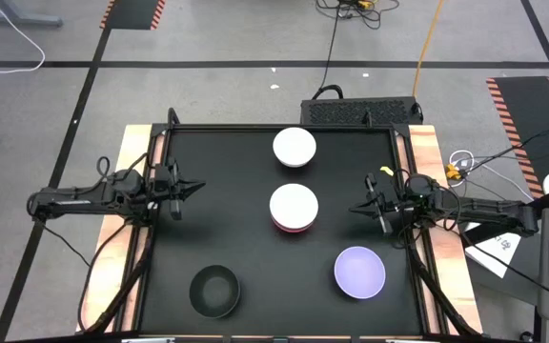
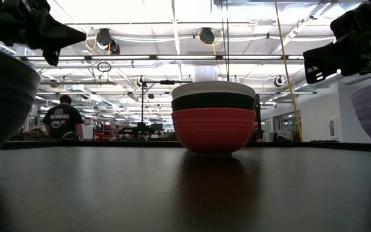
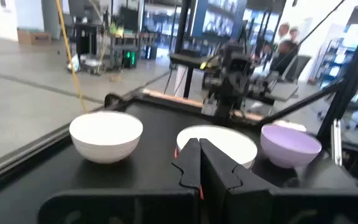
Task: Nest bowls inside each other
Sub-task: Stack the white bowl on top of the white bowl
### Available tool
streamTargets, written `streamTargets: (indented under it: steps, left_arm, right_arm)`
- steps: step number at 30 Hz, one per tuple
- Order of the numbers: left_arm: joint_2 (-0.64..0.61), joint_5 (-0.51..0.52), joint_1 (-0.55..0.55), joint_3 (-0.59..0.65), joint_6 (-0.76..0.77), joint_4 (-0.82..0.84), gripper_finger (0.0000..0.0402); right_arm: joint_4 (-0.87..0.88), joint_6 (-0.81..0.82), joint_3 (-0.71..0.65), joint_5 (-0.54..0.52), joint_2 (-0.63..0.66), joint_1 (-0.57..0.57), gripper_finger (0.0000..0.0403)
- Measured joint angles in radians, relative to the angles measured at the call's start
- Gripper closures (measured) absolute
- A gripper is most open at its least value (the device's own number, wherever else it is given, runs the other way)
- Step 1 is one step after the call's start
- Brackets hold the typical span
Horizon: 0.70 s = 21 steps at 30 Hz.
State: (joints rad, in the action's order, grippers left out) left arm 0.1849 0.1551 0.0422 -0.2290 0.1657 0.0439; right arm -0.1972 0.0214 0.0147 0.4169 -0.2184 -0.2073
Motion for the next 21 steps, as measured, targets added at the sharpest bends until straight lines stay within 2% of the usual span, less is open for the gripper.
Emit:
streamTargets:
  steps: [9, 16, 21]
  left_arm:
    - [-0.104, -0.016, 0.0, 0.085, -0.006, -0.019, 0.0401]
    - [-0.128, -0.024, 0.0, 0.125, -0.01, -0.014, 0.0401]
    - [-0.127, -0.026, 0.0, 0.154, -0.023, -0.012, 0.04]
  right_arm:
    - [0.0, 0.02, 0.0, 0.0, -0.002, 0.0, 0.0403]
    - [-0.006, 0.029, 0.0, -0.004, -0.002, 0.0, 0.0403]
    - [-0.022, 0.014, 0.0, -0.133, -0.002, 0.0, 0.0403]
